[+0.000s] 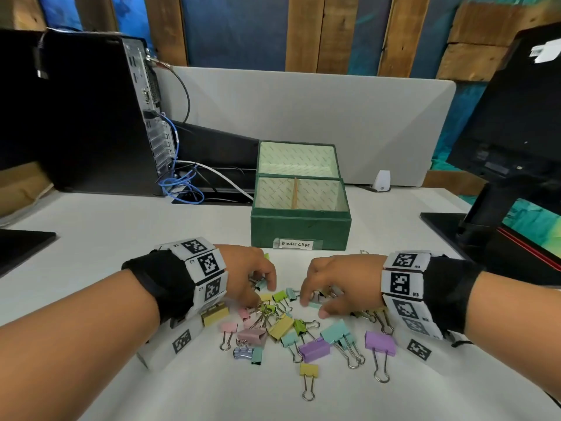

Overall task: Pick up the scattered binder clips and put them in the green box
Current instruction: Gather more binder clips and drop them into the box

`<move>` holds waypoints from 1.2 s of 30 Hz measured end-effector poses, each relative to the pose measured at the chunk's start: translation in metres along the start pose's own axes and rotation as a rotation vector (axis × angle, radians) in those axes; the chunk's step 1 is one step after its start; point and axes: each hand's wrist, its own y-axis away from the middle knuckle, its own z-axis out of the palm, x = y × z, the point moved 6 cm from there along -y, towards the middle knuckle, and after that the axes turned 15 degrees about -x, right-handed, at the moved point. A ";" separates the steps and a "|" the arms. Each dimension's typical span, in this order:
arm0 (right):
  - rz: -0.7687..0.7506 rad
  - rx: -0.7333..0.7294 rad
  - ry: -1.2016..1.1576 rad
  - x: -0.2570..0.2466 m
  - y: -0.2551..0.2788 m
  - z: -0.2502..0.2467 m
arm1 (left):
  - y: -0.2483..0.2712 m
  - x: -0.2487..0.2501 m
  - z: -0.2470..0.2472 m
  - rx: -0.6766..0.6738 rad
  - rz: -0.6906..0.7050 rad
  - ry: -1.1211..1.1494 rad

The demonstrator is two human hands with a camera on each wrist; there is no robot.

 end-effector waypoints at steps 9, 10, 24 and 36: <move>0.052 0.038 -0.019 0.009 -0.004 0.001 | -0.006 -0.002 0.001 0.008 -0.013 -0.015; 0.054 0.037 -0.031 0.009 -0.003 0.000 | -0.006 -0.001 0.001 0.007 -0.012 -0.009; 0.076 0.083 -0.019 0.020 -0.008 -0.007 | -0.005 -0.001 -0.005 0.040 -0.026 -0.019; 0.093 0.397 -0.347 0.050 0.012 -0.059 | 0.005 -0.003 -0.017 0.197 0.040 0.136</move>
